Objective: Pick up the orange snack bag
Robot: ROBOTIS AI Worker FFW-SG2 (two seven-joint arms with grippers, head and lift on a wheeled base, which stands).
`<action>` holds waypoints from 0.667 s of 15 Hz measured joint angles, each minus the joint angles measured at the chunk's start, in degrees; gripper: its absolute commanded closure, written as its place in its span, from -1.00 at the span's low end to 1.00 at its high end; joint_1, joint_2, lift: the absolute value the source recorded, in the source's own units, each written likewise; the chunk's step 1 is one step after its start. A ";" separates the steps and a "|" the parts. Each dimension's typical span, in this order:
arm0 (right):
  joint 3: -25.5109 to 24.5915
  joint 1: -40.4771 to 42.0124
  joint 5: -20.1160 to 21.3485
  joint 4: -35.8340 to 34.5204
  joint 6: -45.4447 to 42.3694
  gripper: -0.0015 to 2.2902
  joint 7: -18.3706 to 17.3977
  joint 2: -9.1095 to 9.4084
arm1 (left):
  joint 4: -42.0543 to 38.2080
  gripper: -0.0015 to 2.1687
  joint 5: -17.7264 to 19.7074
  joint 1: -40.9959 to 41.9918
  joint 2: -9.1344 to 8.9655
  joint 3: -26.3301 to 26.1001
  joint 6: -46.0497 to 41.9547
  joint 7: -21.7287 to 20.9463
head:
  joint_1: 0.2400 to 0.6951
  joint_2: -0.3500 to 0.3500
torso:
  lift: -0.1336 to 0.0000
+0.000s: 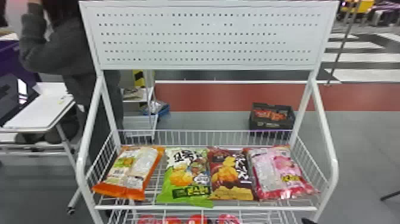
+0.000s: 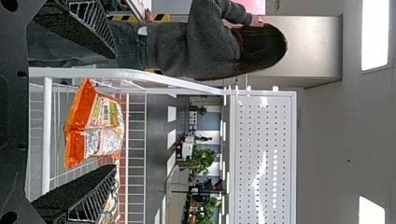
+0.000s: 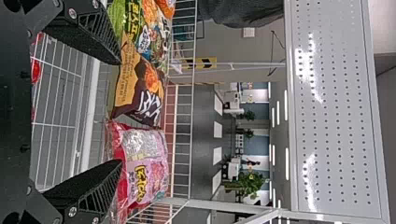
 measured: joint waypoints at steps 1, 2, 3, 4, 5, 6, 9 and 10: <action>0.00 -0.03 -0.02 0.00 0.01 -0.87 0.00 0.00 | 0.00 -0.96 0.00 -0.01 0.00 0.04 0.00 0.00 | 0.14 0.00 | 1.00; 0.01 -0.03 -0.02 0.00 0.02 -0.87 0.00 0.00 | 0.00 -0.96 0.00 -0.01 0.00 0.05 0.00 0.00 | 0.14 0.00 | 1.00; 0.04 -0.01 -0.02 0.01 0.02 -0.87 0.00 0.02 | 0.01 -0.96 0.00 -0.02 0.00 0.06 0.00 0.00 | 0.14 0.00 | 1.00; 0.06 0.01 -0.02 0.01 0.02 -0.87 0.00 0.06 | 0.05 -0.96 0.00 -0.04 0.00 0.06 0.00 0.00 | 0.14 0.00 | 1.00; 0.07 0.02 -0.03 0.01 0.00 -0.87 0.00 0.08 | 0.05 -0.96 0.00 -0.04 0.00 0.05 0.00 -0.01 | 0.14 0.00 | 1.00; 0.04 0.03 -0.04 0.00 -0.02 -0.87 0.00 0.08 | 0.05 -0.96 0.00 -0.03 0.00 0.02 0.00 -0.10 | 0.14 0.00 | 1.00; -0.01 0.10 -0.04 -0.08 -0.12 -0.87 0.00 0.07 | 0.05 -0.96 -0.03 0.03 0.00 -0.13 0.00 -0.33 | 0.14 0.00 | 1.00; -0.02 0.17 -0.04 -0.14 -0.17 -0.87 0.00 0.04 | 0.05 -0.96 -0.03 0.04 0.00 -0.16 0.00 -0.35 | 0.14 0.00 | 1.00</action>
